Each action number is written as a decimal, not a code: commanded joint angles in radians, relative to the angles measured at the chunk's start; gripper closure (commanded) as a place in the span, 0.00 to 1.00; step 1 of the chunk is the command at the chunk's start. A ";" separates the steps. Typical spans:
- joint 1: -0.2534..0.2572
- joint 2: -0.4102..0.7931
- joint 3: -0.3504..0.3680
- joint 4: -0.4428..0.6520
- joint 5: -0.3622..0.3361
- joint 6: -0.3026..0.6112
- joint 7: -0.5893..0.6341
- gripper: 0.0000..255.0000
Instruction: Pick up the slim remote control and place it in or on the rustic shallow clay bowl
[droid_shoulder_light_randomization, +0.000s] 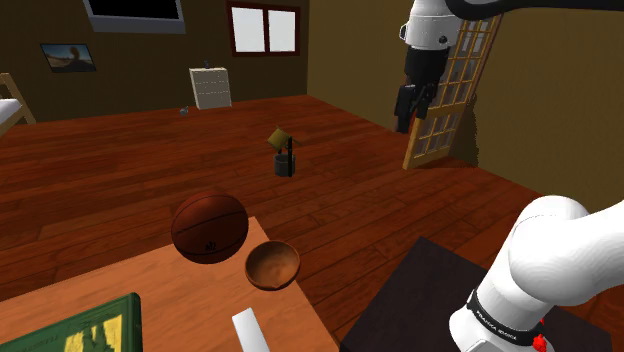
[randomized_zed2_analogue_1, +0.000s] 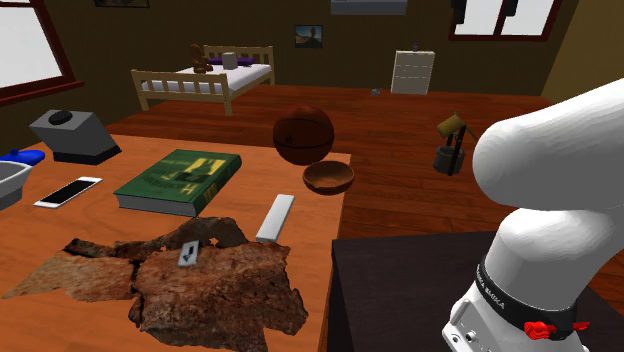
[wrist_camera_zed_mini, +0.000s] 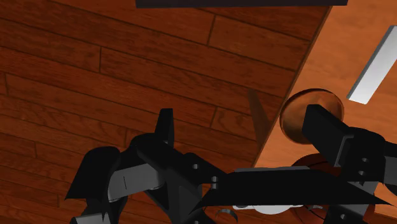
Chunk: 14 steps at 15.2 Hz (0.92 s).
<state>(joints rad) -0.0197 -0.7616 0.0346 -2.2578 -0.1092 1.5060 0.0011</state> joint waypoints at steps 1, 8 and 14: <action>0.000 0.000 0.000 0.000 0.000 0.000 0.000 0.00; 0.037 0.007 0.087 -0.172 0.081 0.169 0.123 0.00; 0.074 0.070 0.171 -0.277 0.151 0.332 0.226 0.00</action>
<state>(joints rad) 0.0468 -0.7039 0.1885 -2.5191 0.0277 1.8084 0.2057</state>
